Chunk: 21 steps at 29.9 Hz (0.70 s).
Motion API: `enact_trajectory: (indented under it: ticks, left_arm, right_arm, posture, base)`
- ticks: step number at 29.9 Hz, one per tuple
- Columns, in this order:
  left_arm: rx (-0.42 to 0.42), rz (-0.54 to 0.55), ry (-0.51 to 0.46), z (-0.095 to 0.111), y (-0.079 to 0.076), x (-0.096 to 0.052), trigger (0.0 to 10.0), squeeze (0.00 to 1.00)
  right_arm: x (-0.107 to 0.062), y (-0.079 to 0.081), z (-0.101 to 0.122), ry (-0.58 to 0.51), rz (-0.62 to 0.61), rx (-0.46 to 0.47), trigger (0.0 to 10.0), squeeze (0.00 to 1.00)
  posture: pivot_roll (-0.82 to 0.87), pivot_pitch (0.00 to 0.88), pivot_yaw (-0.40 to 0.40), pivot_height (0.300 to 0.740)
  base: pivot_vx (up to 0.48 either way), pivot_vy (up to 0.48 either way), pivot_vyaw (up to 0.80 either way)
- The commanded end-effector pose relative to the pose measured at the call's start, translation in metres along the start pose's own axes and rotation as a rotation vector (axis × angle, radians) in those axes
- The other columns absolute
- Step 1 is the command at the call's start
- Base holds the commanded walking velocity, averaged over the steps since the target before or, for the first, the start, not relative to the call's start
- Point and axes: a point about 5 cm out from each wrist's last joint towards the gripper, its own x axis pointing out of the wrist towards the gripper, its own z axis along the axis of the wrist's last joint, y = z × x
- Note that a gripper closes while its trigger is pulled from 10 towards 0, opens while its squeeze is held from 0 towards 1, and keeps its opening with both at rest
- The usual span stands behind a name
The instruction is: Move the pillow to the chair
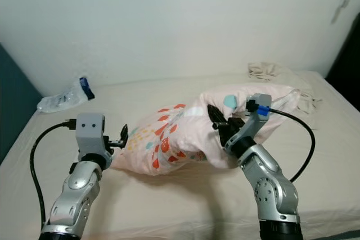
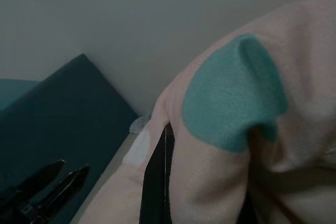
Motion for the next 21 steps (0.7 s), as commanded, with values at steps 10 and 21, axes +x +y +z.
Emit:
enact_trajectory:
  ticks: [10,21]
  left_arm:
    - [0.020,0.022,-0.003,0.000,0.005,0.004,10.0,0.00]
    - [0.017,0.037,-0.020,0.004,0.006,0.007,10.0,0.00]
  right_arm:
    - [0.015,0.024,0.031,-0.128,0.144,-0.035,10.0,0.00]
    - [0.022,0.031,0.042,-0.158,0.171,-0.053,10.0,0.00]
  posture:
    - [-0.05,0.043,0.029,0.740]
    - [-0.05,0.037,0.019,0.740]
  base:
    - [0.000,0.000,0.76]
    - [0.000,0.000,0.76]
